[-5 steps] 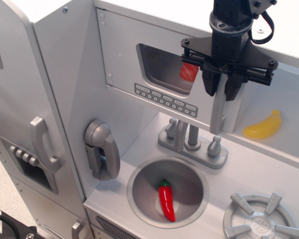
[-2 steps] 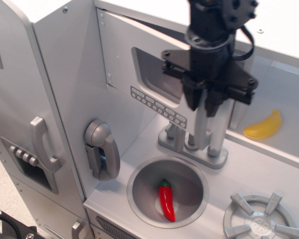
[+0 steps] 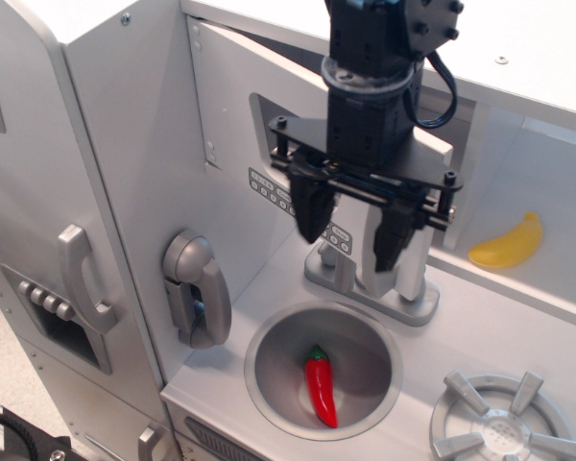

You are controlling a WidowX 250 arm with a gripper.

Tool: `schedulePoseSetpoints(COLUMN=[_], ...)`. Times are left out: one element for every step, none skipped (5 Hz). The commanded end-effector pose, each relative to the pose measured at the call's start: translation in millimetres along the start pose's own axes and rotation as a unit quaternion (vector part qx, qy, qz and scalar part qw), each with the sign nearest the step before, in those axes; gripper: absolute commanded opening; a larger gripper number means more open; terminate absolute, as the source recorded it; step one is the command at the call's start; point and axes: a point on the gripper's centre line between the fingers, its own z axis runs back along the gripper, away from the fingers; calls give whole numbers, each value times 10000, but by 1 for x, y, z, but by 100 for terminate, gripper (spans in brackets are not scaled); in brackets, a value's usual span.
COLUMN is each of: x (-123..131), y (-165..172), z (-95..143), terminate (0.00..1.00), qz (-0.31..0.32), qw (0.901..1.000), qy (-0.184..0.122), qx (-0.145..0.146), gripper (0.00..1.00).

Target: Open microwave

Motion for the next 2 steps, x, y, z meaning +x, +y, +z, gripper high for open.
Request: schedulePoseSetpoints(x=[-10,3], y=[-57,-86], z=[19,24], terminate=[0,0], qz=[-462,-516], qw=[9982,9961], qy=[-52,-199], qx=[-378,-688], gripper=[100,100])
